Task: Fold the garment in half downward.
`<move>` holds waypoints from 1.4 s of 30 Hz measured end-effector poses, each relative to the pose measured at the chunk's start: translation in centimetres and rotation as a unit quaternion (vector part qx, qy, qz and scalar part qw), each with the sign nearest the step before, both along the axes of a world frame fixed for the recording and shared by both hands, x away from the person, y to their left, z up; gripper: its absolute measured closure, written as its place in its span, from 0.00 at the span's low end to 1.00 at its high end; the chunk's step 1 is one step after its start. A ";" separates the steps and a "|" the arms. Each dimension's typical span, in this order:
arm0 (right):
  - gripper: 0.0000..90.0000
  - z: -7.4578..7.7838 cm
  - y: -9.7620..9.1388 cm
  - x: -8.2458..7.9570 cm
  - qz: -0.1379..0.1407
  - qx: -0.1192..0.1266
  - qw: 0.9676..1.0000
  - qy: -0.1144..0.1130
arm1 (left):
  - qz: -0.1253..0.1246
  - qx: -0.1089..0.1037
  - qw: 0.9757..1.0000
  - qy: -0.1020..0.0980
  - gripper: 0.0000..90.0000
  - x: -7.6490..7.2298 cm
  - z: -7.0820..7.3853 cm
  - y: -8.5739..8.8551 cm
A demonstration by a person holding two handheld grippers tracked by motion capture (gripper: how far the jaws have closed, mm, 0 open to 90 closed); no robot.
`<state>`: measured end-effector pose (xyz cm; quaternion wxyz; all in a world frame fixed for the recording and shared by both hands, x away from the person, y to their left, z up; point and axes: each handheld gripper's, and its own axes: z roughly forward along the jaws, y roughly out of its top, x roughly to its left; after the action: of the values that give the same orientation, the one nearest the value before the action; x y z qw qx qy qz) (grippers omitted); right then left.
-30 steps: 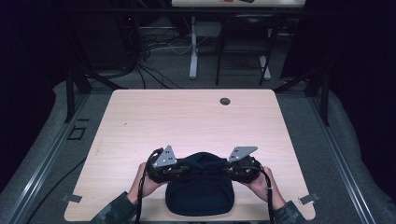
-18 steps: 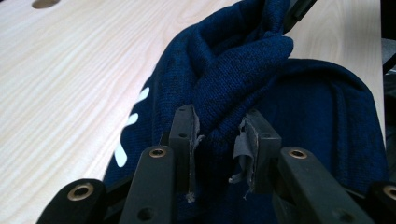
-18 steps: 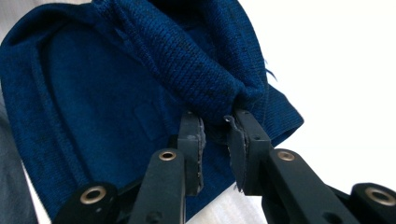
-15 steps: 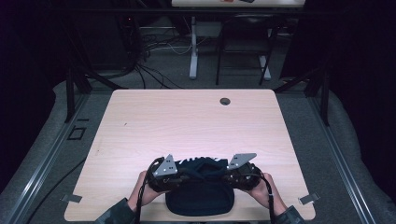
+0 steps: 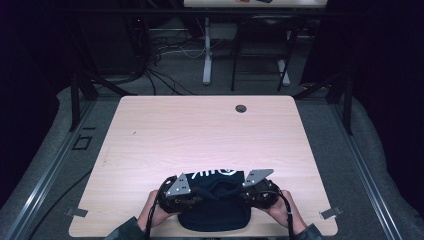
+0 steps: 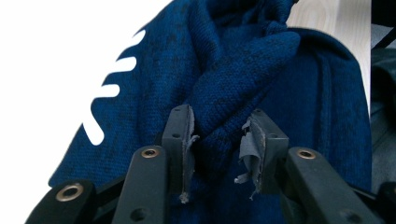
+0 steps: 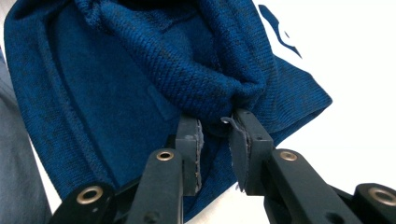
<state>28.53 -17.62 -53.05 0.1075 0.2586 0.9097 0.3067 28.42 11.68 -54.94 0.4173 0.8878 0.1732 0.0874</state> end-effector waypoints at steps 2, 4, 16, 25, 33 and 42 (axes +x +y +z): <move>0.81 -0.1 0.0 -0.1 -0.001 0.002 1.000 0.003 | 0.000 0.004 1.000 0.002 0.70 -0.2 -0.2 0.1; 0.80 -0.2 -0.1 -0.2 0.000 0.002 1.000 0.005 | 0.000 0.006 1.000 0.006 0.67 -0.5 -0.3 0.1; 0.78 -0.1 -1.2 -1.1 -0.009 0.001 1.000 0.011 | 0.005 -0.009 1.000 0.020 0.46 -2.1 0.6 1.6; 0.76 1.5 -2.5 -0.9 -0.039 0.036 0.998 -0.017 | 0.065 -0.037 0.997 -0.019 0.44 -0.9 2.3 2.9; 0.75 2.4 -0.2 1.4 -0.055 0.052 0.996 -0.043 | 0.115 -0.006 0.993 -0.031 0.40 2.6 1.5 0.8; 0.70 0.9 1.2 1.5 -0.031 0.029 0.999 -0.017 | 0.078 0.039 0.996 -0.011 0.33 1.6 -0.5 -0.5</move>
<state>30.06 -16.44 -52.18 0.1244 0.2841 0.8902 0.3336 30.06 11.22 -55.46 0.3765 0.8861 0.2334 0.1360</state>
